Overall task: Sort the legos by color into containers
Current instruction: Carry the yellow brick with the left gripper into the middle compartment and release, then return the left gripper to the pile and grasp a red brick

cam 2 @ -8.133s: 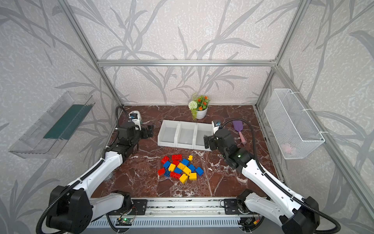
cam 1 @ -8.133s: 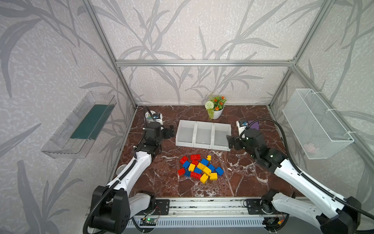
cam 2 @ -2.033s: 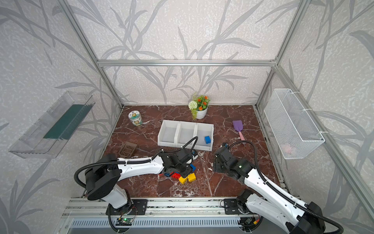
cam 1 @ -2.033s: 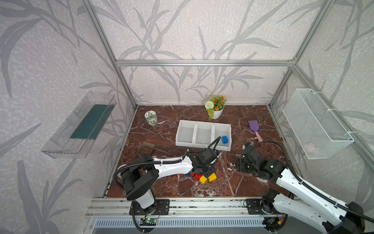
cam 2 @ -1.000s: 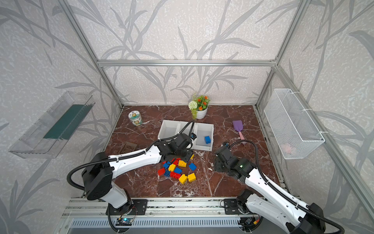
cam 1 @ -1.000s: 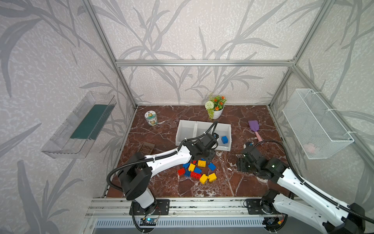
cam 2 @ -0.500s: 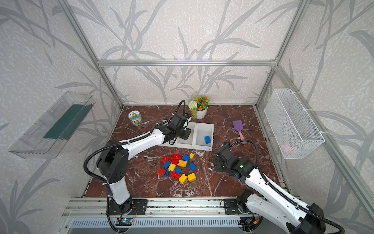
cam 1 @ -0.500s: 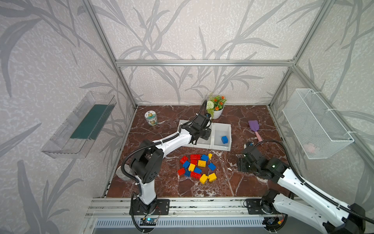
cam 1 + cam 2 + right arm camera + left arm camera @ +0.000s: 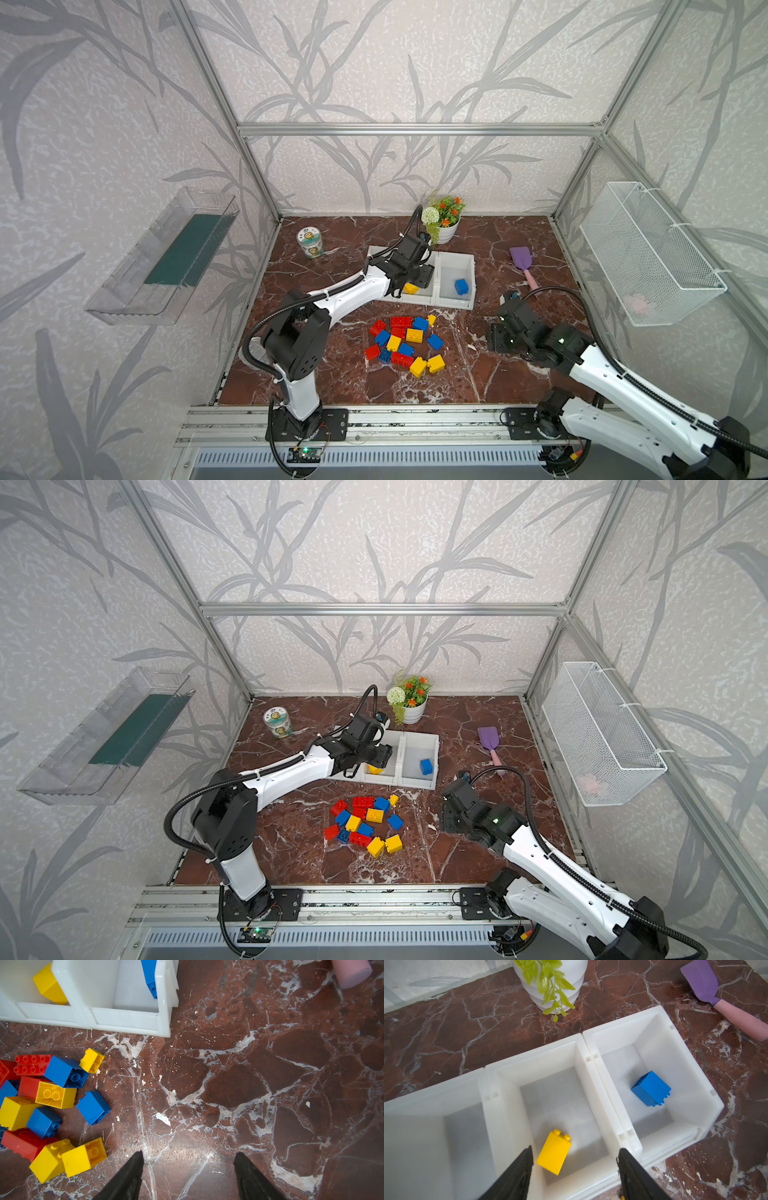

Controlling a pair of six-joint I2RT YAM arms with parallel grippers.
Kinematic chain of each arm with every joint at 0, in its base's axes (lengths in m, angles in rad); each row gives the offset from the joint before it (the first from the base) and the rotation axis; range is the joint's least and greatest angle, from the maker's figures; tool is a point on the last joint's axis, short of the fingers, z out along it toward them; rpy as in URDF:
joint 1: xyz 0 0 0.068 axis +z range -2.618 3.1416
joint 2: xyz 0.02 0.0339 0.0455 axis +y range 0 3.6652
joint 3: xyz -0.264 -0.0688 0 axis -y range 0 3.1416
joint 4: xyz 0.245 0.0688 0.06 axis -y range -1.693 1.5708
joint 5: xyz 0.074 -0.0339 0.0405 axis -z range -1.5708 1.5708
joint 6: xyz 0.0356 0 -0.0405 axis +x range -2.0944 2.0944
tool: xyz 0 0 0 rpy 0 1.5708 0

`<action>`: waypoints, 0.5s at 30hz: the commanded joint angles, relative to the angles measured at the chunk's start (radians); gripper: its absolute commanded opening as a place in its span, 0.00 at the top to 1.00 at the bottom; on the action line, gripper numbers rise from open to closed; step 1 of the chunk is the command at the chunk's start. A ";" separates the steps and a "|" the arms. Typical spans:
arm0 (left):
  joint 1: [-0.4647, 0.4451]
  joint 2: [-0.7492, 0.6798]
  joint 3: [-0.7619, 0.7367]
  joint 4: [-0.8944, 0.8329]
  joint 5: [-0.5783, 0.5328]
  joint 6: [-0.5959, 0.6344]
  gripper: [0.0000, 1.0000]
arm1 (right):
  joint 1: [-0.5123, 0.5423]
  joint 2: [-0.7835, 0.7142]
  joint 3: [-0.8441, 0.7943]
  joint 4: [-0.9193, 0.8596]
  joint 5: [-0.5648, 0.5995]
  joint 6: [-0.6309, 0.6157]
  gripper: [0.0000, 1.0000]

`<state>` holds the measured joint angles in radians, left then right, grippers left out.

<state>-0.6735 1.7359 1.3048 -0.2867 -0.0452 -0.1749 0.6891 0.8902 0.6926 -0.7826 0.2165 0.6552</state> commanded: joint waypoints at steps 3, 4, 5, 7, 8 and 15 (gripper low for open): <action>0.003 -0.230 -0.177 -0.093 -0.103 -0.101 0.31 | 0.000 0.059 0.044 0.074 -0.054 -0.071 0.30; 0.003 -0.264 -0.209 -0.110 -0.119 -0.128 0.31 | 0.000 0.073 0.052 0.081 -0.064 -0.073 0.30; 0.003 -0.301 -0.245 -0.134 -0.133 -0.162 0.31 | 0.000 0.086 0.060 0.083 -0.080 -0.071 0.30; 0.003 -0.359 -0.298 -0.172 -0.147 -0.209 0.31 | 0.001 0.107 0.069 0.084 -0.114 -0.060 0.30; 0.003 -0.384 -0.322 -0.189 -0.156 -0.229 0.31 | 0.002 0.114 0.073 0.079 -0.122 -0.049 0.30; 0.002 -0.472 -0.459 -0.182 -0.147 -0.249 0.30 | 0.012 0.118 0.074 0.112 -0.092 -0.030 0.30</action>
<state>-0.6727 1.2842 0.8776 -0.4461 -0.1757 -0.3820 0.6941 1.0073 0.7399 -0.6952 0.1219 0.6140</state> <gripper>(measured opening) 0.697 0.698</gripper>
